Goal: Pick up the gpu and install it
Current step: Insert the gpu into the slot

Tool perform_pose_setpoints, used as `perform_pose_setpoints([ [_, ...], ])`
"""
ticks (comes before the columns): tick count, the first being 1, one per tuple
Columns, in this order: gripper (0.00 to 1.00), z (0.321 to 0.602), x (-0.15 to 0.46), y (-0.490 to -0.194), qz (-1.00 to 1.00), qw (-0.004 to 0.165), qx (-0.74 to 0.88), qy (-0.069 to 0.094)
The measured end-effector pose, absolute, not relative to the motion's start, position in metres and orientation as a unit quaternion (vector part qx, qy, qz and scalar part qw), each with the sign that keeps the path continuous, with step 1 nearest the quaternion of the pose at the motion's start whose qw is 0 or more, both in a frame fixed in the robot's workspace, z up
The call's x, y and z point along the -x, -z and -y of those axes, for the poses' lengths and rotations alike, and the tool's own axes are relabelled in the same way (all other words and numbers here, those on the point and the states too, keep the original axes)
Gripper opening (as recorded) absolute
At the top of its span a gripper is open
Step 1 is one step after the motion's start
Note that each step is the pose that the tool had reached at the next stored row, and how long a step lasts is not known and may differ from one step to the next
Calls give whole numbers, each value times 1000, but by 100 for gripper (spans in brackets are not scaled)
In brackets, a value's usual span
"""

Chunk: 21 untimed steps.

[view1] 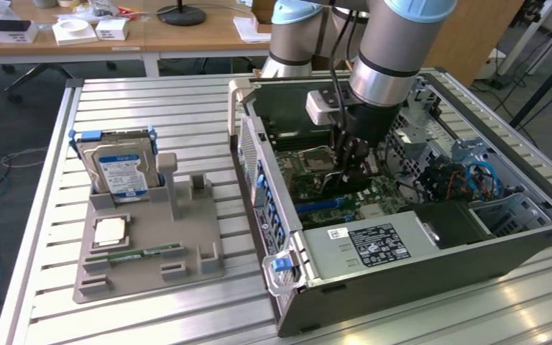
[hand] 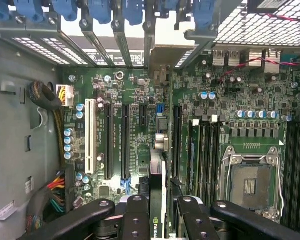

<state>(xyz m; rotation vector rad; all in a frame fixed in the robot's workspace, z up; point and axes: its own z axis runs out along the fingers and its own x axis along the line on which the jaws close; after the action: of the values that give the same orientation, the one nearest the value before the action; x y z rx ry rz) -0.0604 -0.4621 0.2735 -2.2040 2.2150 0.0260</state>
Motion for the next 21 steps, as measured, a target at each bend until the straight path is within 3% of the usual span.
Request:
perform_pose_setpoints([
  [21,26,462,62,-269,-709,8,705,-8],
])
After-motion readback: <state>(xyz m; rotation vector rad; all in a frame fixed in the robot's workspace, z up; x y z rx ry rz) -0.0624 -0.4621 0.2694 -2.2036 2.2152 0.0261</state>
